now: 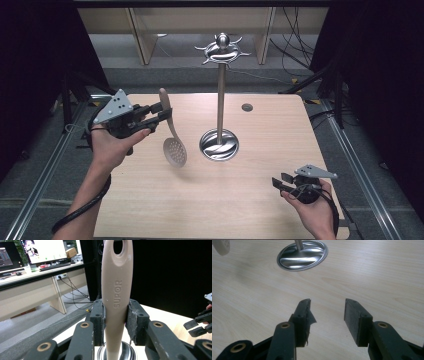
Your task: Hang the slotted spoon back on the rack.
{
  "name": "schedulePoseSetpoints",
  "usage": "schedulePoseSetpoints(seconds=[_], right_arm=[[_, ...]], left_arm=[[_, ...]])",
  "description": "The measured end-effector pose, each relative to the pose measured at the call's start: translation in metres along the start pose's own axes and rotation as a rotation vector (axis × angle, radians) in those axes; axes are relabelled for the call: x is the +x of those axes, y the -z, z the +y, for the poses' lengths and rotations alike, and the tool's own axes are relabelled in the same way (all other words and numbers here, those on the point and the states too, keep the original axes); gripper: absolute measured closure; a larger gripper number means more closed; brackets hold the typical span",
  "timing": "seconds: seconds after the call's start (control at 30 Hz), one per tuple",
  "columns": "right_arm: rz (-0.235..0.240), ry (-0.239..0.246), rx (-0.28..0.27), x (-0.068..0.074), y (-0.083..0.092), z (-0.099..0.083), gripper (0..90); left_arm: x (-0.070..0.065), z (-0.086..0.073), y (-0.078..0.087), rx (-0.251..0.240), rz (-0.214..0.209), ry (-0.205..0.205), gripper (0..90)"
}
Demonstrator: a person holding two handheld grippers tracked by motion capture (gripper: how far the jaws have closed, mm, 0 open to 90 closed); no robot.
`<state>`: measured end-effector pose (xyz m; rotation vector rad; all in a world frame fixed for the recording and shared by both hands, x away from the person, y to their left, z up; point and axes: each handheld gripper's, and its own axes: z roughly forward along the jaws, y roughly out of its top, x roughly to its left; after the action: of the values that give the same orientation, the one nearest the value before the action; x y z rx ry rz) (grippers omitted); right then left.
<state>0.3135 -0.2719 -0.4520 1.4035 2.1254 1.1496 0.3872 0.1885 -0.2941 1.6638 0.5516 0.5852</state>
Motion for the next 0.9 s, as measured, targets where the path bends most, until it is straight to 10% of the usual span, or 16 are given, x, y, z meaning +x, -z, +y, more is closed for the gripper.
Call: schedulePoseSetpoints(seconds=[0.9], right_arm=[[0.022,-0.017,-0.005,0.0,-0.001,0.0,56.0]], left_arm=[[-0.008,0.01,-0.022,-0.018,0.015,0.019,68.6]])
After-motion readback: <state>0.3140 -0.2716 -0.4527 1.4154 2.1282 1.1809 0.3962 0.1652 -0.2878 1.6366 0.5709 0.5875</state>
